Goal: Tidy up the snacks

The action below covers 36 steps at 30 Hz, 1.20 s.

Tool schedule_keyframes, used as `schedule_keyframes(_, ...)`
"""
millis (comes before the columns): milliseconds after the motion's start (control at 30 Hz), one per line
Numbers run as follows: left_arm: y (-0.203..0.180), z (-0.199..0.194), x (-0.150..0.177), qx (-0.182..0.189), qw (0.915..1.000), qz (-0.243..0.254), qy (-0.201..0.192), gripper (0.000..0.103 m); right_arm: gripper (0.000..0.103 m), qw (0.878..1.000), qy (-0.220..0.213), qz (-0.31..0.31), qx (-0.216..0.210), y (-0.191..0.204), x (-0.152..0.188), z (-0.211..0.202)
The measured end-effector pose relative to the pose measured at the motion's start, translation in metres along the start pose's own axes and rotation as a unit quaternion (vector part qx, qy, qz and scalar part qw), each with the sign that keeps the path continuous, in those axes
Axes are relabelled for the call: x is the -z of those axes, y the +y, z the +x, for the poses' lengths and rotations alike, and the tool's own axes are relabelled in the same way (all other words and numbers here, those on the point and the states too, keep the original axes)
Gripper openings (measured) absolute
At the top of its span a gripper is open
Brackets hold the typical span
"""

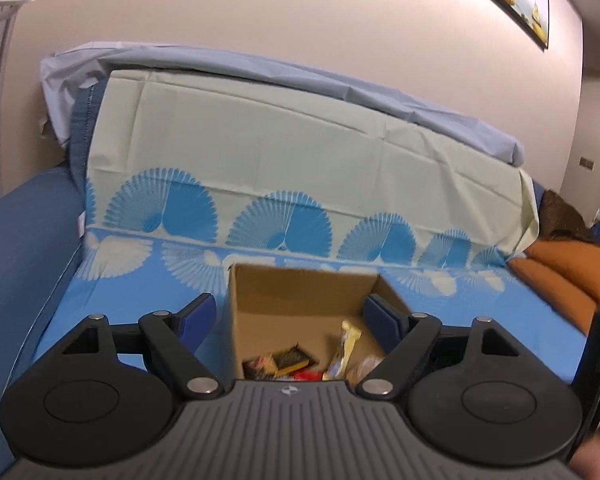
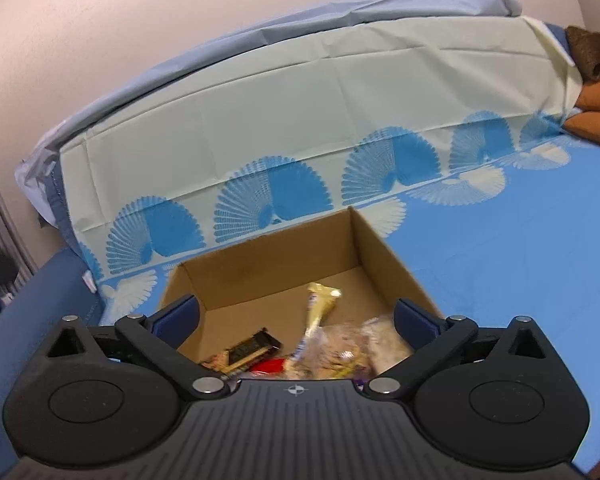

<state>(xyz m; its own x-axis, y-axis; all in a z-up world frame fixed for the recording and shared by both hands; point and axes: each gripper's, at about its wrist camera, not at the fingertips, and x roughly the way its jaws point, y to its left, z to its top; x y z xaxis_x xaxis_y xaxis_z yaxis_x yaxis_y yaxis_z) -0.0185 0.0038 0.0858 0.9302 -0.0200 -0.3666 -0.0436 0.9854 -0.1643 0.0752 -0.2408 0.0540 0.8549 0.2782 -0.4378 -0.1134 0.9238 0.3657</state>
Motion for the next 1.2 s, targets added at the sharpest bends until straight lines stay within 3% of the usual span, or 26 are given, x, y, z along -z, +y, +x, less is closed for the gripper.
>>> schedule_keyframes(233, 0.003, -0.010, 0.038, -0.008, 0.9976, -0.033, 0.061, 0.092, 0.102, 0.998, 0.041, -0.047, 0.032, -0.007, -0.009, -0.043)
schedule_keyframes(367, 0.002, -0.006, 0.059, -0.019, 0.9947, -0.037, 0.094, 0.096, 0.102, 0.994, 0.048, -0.088, 0.042, -0.013, 0.013, -0.066)
schedule_keyframes(467, 0.000, -0.003, 0.071, -0.040, 0.9922, -0.029, 0.115, 0.102, 0.102, 0.994, 0.065, -0.072, 0.043, -0.020, 0.031, -0.072)
schedule_keyframes(867, -0.003, 0.008, 0.090, -0.051, 0.9857, -0.022, 0.159, 0.103, 0.102, 0.990, 0.066, -0.121, 0.032, -0.004, 0.041, -0.072)
schedule_keyframes(1200, -0.013, 0.012, 0.095, -0.059, 0.9847, -0.008, 0.164, 0.103, 0.102, 0.988, 0.071, -0.139, 0.021, 0.002, 0.044, -0.070)
